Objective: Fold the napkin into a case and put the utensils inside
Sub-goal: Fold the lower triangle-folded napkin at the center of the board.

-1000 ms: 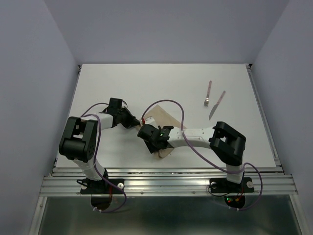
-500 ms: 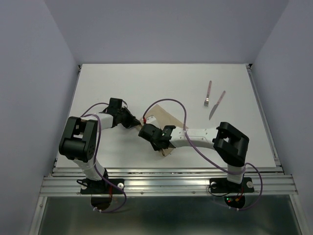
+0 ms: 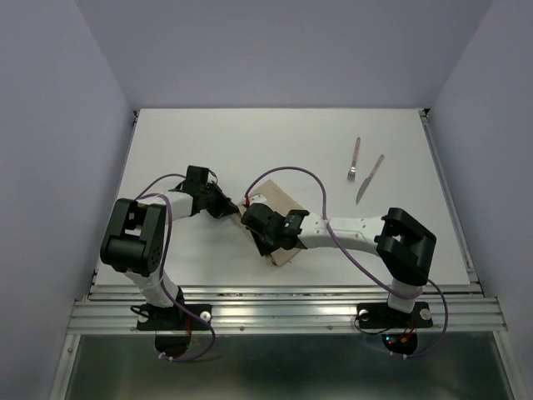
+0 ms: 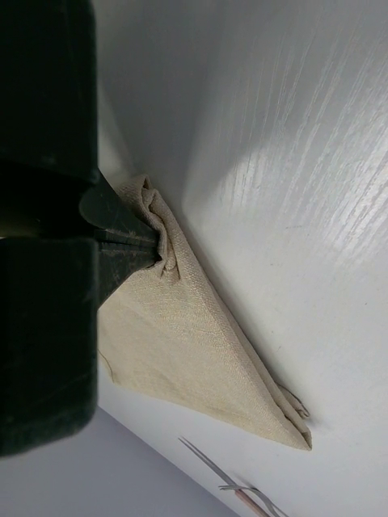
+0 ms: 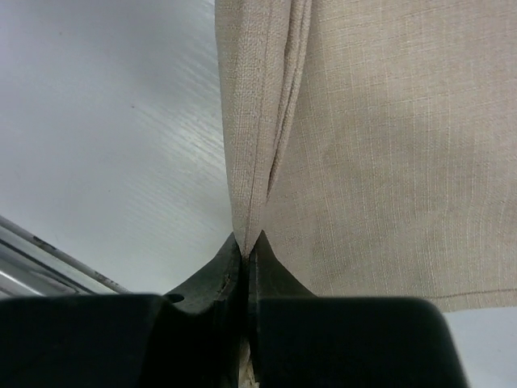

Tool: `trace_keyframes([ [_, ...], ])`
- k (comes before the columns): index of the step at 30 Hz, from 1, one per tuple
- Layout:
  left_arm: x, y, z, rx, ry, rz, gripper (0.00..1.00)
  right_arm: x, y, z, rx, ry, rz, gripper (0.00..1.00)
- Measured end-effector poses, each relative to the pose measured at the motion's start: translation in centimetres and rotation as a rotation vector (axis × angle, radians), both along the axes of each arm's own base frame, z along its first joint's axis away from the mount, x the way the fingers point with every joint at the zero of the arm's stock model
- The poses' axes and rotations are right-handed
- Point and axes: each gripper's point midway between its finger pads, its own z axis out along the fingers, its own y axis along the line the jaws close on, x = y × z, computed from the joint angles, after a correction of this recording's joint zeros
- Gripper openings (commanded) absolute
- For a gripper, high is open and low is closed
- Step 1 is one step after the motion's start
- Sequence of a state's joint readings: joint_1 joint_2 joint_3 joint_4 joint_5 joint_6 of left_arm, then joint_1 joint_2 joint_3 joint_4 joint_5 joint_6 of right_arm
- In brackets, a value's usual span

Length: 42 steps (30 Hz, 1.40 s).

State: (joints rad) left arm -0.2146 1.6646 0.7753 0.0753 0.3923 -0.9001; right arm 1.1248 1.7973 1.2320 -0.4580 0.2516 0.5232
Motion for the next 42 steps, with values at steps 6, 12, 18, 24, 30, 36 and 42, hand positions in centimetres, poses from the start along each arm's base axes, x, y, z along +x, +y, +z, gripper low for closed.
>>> trace_keyframes([
  [6,-0.1,0.3,0.7,0.021,0.008,0.001,0.0,-0.8,1.0,0.1,0.083,0.107,0.048,0.01],
  [12,1.1,0.4,2.5,0.042,-0.026,0.001,0.0,-0.7,1.4,0.4,0.178,0.204,0.071,0.01],
  [18,1.9,0.3,3.4,0.049,-0.047,-0.003,0.0,-0.1,0.6,0.0,0.266,0.307,0.058,0.01],
  [24,2.3,-0.7,4.2,0.049,-0.068,-0.027,0.0,-0.3,-0.4,-1.0,0.371,0.426,0.043,0.01],
  [30,2.2,-0.8,4.2,0.056,-0.074,-0.04,0.06,-0.6,-0.7,-1.0,0.481,0.514,0.044,0.01],
  [36,2.0,-0.2,5.9,0.085,-0.121,-0.038,0.49,-0.5,-0.6,-0.3,0.583,0.567,0.045,0.01],
  [42,1.5,0.6,7.7,0.123,-0.174,-0.039,0.96,-0.5,-0.6,-0.1,0.653,0.608,0.039,0.01],
])
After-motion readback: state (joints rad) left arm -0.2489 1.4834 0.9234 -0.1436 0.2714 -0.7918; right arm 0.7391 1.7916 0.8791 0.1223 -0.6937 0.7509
